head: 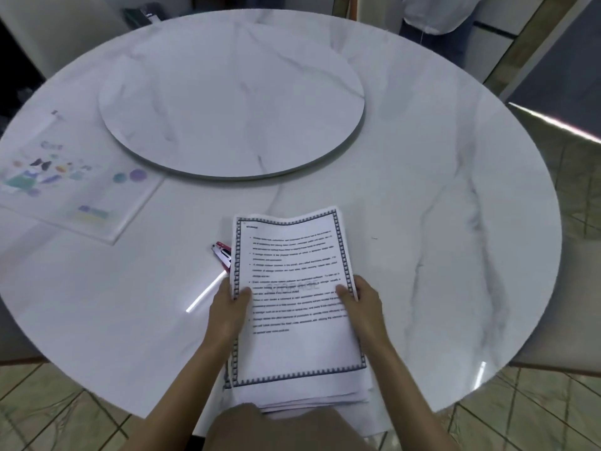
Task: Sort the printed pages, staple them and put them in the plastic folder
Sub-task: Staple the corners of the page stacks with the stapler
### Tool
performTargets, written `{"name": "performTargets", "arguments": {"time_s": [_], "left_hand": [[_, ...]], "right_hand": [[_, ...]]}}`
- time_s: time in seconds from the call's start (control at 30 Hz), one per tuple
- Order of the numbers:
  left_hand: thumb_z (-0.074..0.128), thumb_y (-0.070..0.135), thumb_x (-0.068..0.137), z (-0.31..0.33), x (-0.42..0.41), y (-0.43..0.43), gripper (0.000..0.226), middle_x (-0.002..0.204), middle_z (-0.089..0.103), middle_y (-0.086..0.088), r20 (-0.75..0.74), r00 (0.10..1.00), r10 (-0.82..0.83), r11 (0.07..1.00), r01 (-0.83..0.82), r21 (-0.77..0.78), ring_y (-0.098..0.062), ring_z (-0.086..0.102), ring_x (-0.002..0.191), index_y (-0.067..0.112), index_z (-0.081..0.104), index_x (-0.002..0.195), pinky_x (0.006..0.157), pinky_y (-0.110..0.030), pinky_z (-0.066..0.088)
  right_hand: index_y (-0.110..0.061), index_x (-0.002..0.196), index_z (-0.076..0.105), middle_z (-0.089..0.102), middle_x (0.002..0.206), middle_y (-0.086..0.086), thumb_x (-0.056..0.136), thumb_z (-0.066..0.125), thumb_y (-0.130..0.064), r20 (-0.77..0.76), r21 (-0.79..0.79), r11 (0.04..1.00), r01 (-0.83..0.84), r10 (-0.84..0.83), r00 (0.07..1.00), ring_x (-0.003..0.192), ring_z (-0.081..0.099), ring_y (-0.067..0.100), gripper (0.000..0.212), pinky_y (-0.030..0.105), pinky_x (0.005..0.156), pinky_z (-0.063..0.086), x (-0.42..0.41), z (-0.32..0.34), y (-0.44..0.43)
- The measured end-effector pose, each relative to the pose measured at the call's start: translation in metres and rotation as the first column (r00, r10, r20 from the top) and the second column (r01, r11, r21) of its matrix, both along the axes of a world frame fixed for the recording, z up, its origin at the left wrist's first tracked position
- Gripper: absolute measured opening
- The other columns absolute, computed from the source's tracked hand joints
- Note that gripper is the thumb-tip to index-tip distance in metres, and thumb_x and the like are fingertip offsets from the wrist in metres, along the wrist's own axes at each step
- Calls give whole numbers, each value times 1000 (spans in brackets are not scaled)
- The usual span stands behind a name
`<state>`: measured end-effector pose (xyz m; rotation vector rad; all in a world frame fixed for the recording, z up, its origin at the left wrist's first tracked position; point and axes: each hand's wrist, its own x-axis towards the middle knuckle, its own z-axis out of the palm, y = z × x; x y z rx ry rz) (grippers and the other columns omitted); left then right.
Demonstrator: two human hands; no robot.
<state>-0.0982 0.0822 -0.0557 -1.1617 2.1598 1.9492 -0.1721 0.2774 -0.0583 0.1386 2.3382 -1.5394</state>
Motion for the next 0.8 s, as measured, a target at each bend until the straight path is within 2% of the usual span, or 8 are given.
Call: {"name": "performTargets", "arguments": {"time_s": [0.07, 0.2, 0.27, 0.37, 0.43, 0.5, 0.6, 0.8], "left_hand": [[42, 15, 97, -1, 0, 1, 40, 131, 55, -4, 0, 1000, -13, 999, 13, -34, -22, 53, 115, 16, 41, 137, 100, -37, 40], [45, 19, 96, 1, 3, 3, 42, 131, 56, 0, -89, 994, -57, 998, 54, -34, -20, 55, 117, 20, 40, 137, 102, -42, 43], [46, 21, 95, 2, 3, 6, 37, 125, 59, 4, -139, 986, -94, 996, 91, -25, -11, 61, 108, 26, 44, 132, 92, -32, 51], [47, 17, 94, 10, -4, 13, 30, 111, 60, 17, -214, 965, -149, 989, 149, -16, 7, 65, 89, 39, 46, 114, 68, -10, 52], [47, 16, 94, 22, -14, 16, 25, 109, 61, 16, -261, 950, -169, 985, 160, -57, 11, 62, 88, 34, 49, 111, 66, -7, 50], [46, 13, 94, 40, -26, 16, 19, 105, 60, 12, -327, 929, -176, 982, 141, -129, 15, 60, 88, 22, 50, 110, 67, -4, 47], [45, 12, 95, 71, -45, 14, 15, 100, 59, 13, -445, 874, -193, 971, 106, -214, 14, 58, 89, 14, 47, 110, 71, -4, 47], [46, 23, 91, 117, -51, 25, 28, 102, 55, 44, -642, 756, -131, 958, -69, -277, 15, 54, 100, 44, 39, 108, 86, -10, 46]], "right_hand": [[-14, 97, 61, 67, 89, 1, 91, 55, -14, -24, -6, 999, 34, -34, 999, 84, 63, 18, 8, 13, 67, 46, 3, 1, -1], [-20, 103, 57, 56, 106, 2, 88, 57, -12, -111, 23, 993, 117, -113, 987, 89, 57, 8, 17, 5, 70, 42, 1, 1, 11], [-20, 114, 52, 49, 113, 0, 88, 59, -13, -96, 31, 990, 138, -134, 986, 95, 52, 8, 28, 1, 70, 40, -3, 3, 16], [-18, 127, 45, 54, 120, -2, 89, 58, -22, 67, -89, 987, 135, -130, 989, 103, 54, 11, 41, 18, 85, 42, -12, 9, 20], [-22, 118, 51, 61, 119, 0, 91, 55, -26, 98, -169, 979, 116, -100, 990, 101, 60, 11, 27, 26, 88, 47, -20, 19, 22], [-26, 104, 57, 66, 113, 2, 93, 51, -24, 10, -210, 972, 104, -105, 994, 97, 63, 10, 13, 25, 85, 51, -30, 37, 22], [-26, 98, 58, 67, 102, -7, 94, 49, -20, -225, -327, 940, 99, -179, 958, 94, 65, 7, 11, 22, 80, 53, -40, 74, 13], [-29, 102, 48, 64, 92, -31, 95, 41, -5, -513, -497, 866, 57, -346, 785, 91, 59, -10, 26, 8, 77, 47, -28, 120, -5]]}}
